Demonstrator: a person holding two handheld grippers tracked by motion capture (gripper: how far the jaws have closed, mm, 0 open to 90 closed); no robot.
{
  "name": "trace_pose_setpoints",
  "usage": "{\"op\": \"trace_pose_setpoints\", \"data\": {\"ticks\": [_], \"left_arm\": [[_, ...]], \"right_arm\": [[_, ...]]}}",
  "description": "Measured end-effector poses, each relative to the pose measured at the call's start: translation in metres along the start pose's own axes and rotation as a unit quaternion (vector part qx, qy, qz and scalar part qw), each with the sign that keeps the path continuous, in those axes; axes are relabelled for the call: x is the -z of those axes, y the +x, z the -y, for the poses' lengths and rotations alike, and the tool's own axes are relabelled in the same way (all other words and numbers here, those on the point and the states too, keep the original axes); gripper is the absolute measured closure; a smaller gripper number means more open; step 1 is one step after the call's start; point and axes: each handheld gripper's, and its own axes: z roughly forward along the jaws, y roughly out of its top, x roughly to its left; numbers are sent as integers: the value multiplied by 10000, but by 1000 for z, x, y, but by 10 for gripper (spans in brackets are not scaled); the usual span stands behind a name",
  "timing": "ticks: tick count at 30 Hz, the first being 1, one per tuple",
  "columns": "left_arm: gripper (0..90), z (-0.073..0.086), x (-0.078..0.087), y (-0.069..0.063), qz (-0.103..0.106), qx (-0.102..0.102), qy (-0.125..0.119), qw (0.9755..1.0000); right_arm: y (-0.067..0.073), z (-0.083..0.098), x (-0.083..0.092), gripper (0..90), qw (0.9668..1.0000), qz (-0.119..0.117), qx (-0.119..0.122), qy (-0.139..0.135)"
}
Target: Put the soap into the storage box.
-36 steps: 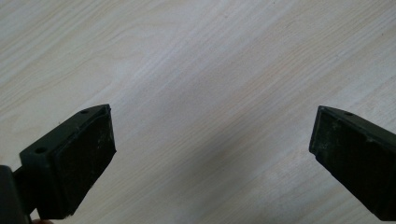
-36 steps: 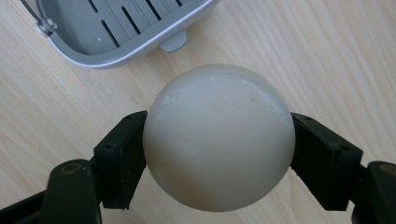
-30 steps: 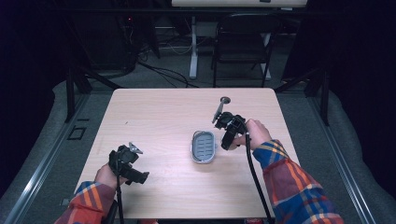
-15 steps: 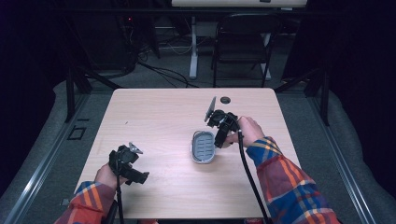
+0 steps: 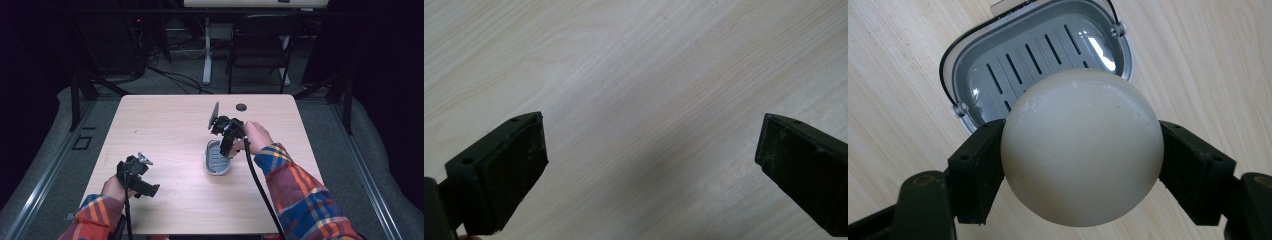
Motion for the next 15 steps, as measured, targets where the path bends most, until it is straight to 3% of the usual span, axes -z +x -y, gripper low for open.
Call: {"op": "trace_pose_setpoints", "data": {"ticks": [15], "left_arm": [[3, 0, 0, 0, 6, 5, -3, 10000]], "right_arm": [[5, -17, -11, 245, 9998, -78, 155, 139]]}}
